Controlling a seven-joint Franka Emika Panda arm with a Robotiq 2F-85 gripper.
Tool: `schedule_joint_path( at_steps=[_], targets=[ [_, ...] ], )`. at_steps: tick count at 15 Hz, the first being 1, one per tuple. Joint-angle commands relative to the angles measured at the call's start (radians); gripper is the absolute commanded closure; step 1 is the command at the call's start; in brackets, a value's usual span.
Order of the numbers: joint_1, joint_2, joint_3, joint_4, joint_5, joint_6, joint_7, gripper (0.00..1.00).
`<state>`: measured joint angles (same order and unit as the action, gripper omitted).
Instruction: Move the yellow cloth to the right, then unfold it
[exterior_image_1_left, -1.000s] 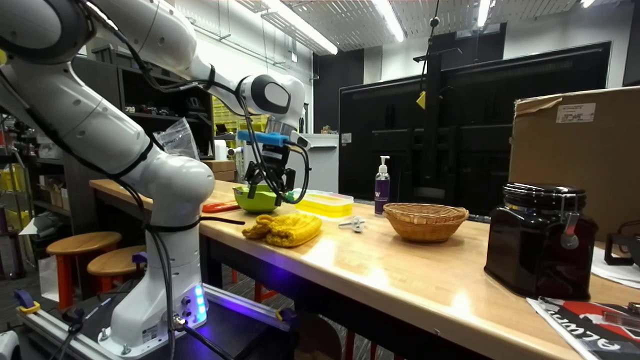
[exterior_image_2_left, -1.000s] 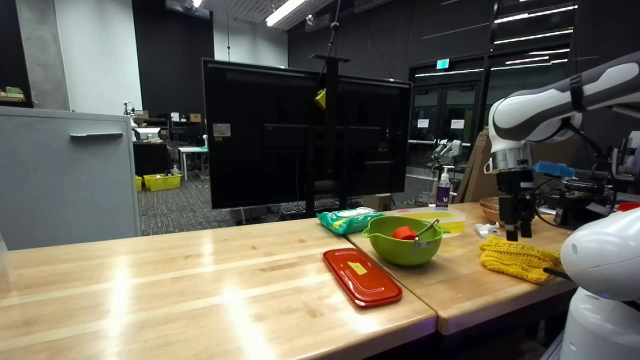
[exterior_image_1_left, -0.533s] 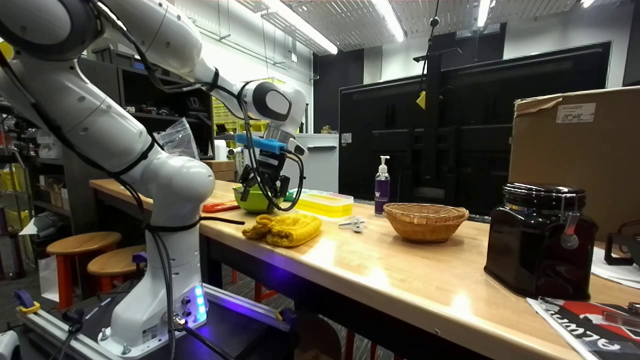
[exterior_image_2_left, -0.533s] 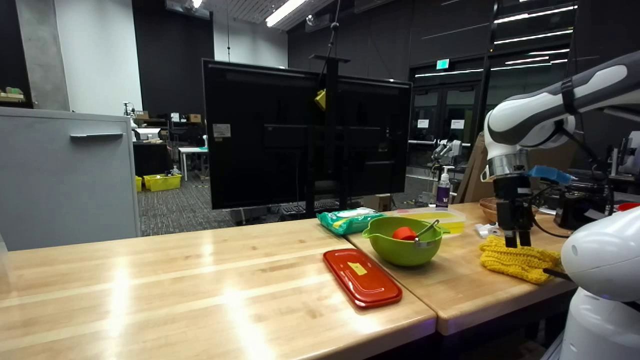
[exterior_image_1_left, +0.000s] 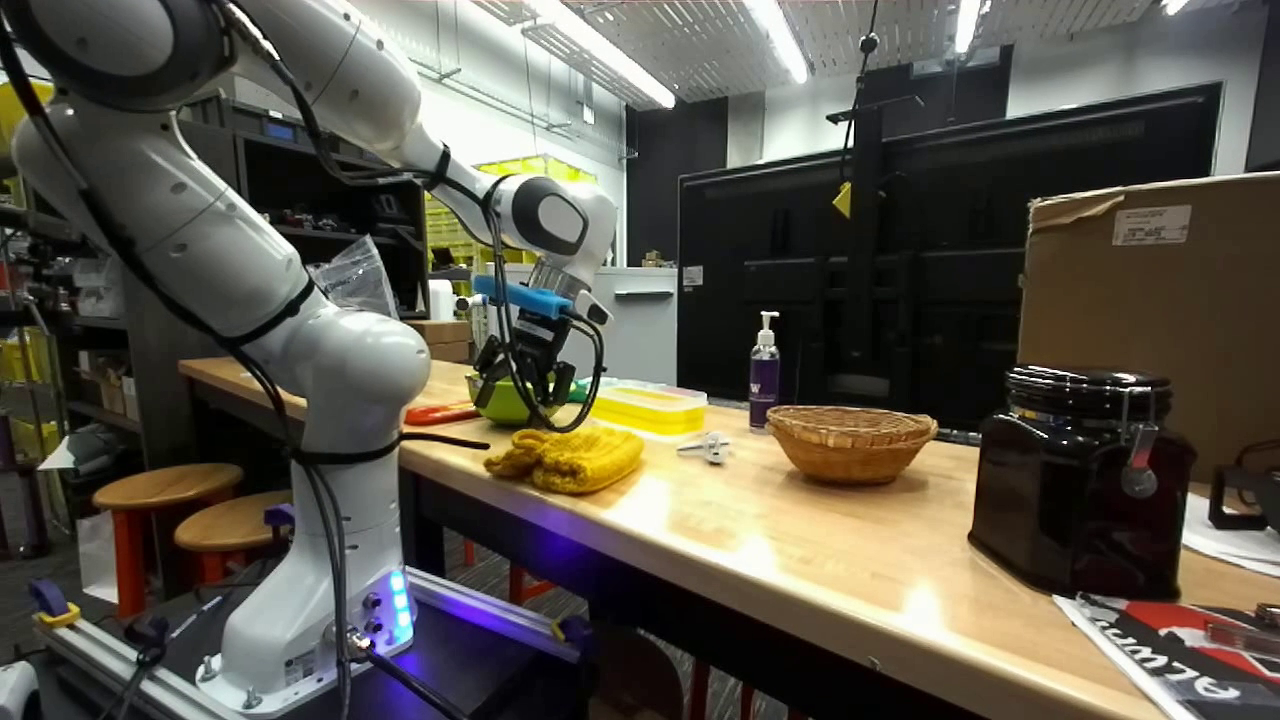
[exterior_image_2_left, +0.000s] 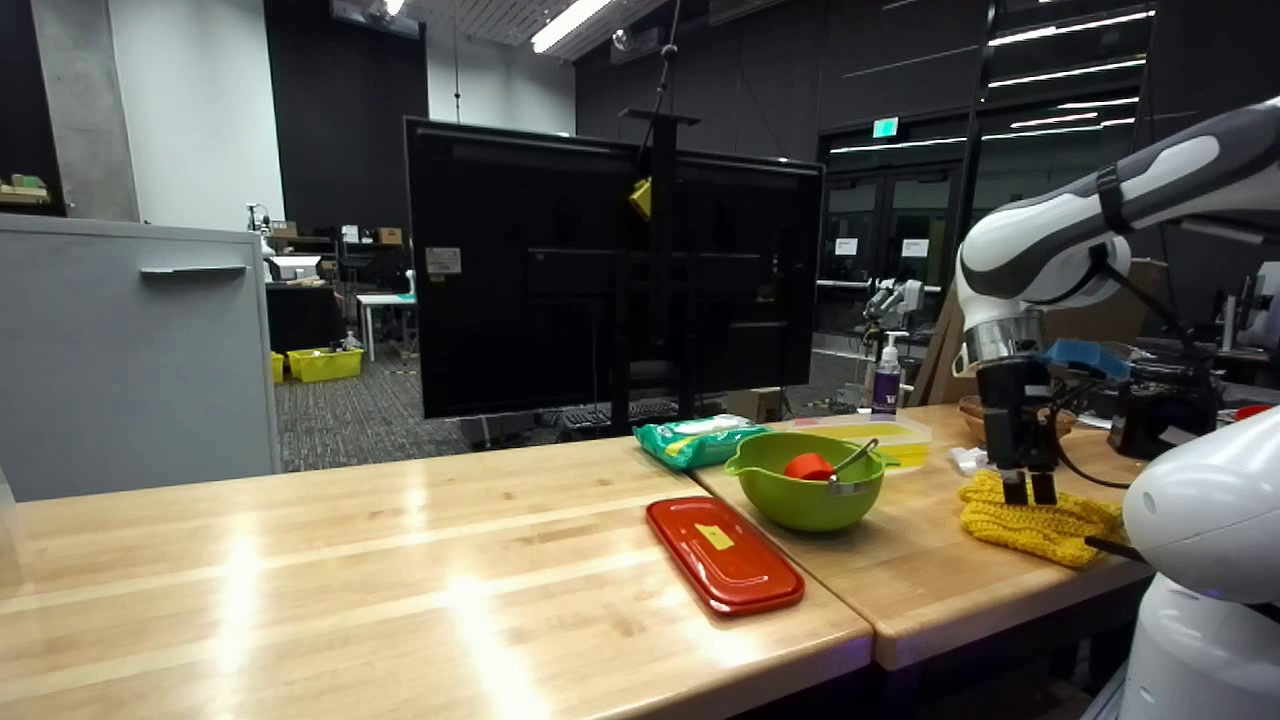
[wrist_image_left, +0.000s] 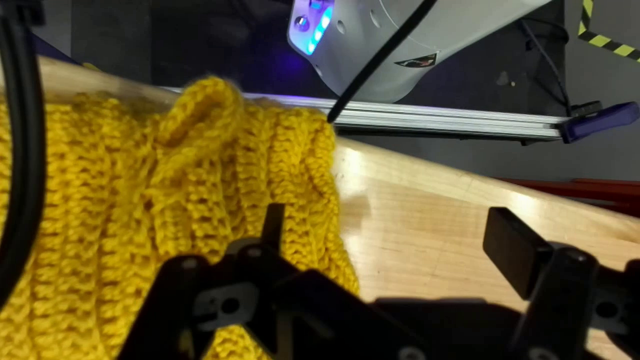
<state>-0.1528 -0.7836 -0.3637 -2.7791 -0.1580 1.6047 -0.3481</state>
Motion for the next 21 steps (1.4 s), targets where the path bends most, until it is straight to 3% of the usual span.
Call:
schedule_joint_path(
  at_steps=[1, 12, 14, 21],
  targets=[
    [0.006, 0.044, 0.015, 0.001, 0.029, 0.016, -0.017, 0.00],
    [0.018, 0.198, 0.006, 0.000, 0.063, 0.110, -0.074, 0.00],
    [0.015, 0.231, 0.009, 0.000, 0.074, 0.130, -0.086, 0.26],
    [0.010, 0.241, 0.032, -0.008, 0.079, 0.149, -0.092, 0.77]
  ],
)
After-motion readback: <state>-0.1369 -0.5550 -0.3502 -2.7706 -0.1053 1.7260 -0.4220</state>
